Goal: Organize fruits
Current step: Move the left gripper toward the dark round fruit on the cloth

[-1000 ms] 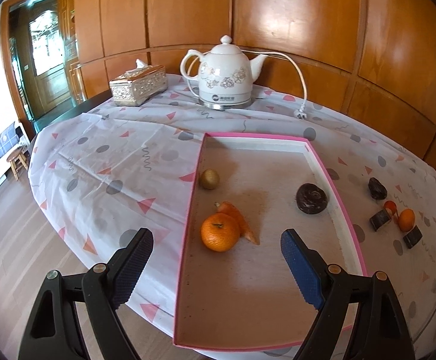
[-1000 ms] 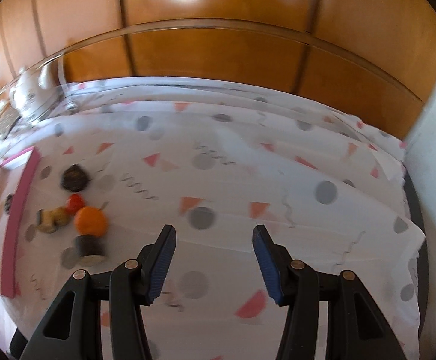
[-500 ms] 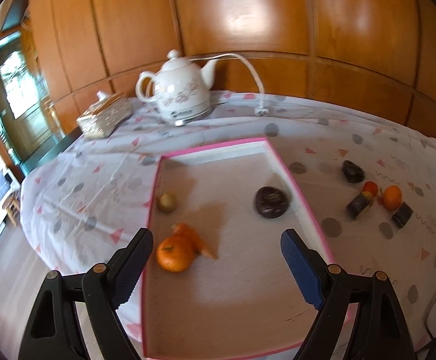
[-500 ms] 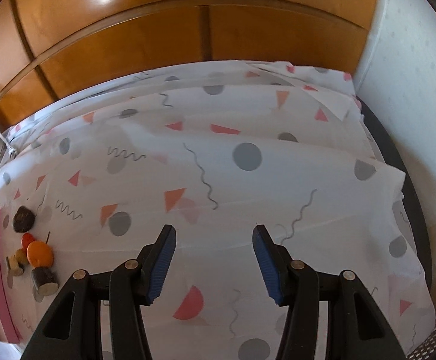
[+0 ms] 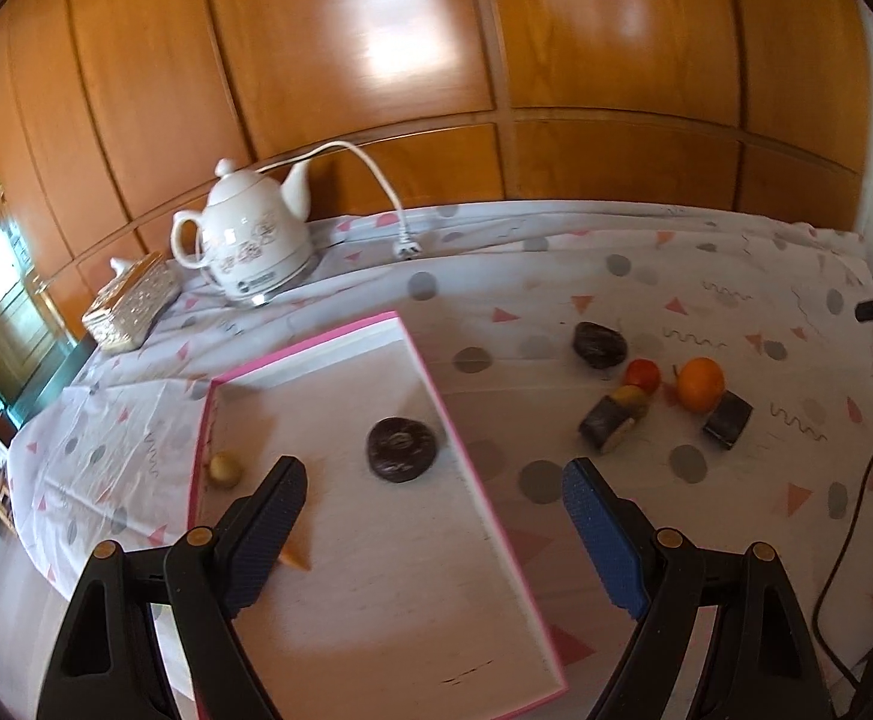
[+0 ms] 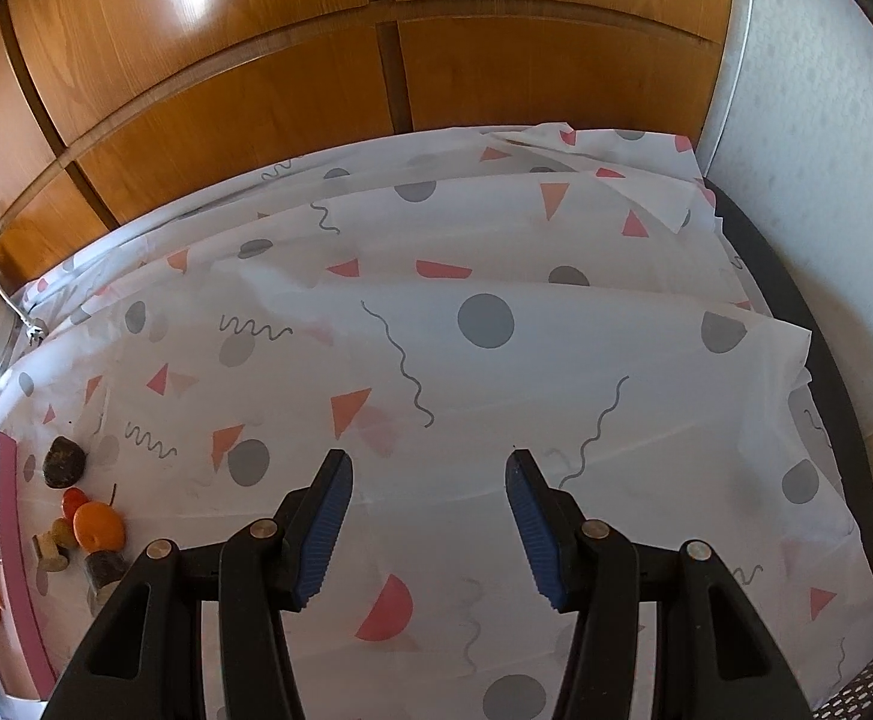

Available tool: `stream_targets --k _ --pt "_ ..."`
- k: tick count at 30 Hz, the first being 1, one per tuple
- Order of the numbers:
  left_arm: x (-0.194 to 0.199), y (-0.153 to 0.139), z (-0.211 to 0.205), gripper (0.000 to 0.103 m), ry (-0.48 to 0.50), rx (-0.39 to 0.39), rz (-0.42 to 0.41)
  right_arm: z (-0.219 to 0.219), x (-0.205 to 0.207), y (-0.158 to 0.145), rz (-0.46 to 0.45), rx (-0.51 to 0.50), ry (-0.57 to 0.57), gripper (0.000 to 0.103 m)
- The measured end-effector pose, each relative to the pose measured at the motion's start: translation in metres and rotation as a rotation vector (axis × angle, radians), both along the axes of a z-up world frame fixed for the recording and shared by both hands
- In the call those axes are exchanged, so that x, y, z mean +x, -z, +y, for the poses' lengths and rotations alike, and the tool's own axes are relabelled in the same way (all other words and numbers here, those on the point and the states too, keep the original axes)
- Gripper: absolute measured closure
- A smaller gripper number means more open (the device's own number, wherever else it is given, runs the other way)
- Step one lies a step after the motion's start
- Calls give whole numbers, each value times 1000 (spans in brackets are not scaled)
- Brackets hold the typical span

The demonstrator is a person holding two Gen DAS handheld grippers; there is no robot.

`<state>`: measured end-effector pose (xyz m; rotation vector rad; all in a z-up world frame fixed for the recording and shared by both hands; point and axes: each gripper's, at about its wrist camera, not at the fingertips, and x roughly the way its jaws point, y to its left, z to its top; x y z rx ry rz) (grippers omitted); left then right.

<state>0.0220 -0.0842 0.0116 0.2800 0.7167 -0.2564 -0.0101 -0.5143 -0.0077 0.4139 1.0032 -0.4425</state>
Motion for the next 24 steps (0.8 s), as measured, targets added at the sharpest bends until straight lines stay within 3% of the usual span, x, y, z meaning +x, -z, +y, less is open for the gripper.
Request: stream_targets --k 24 --pt "2 19 -66 16 128 59 44 2 -1 -6 -20 14 -8 49"
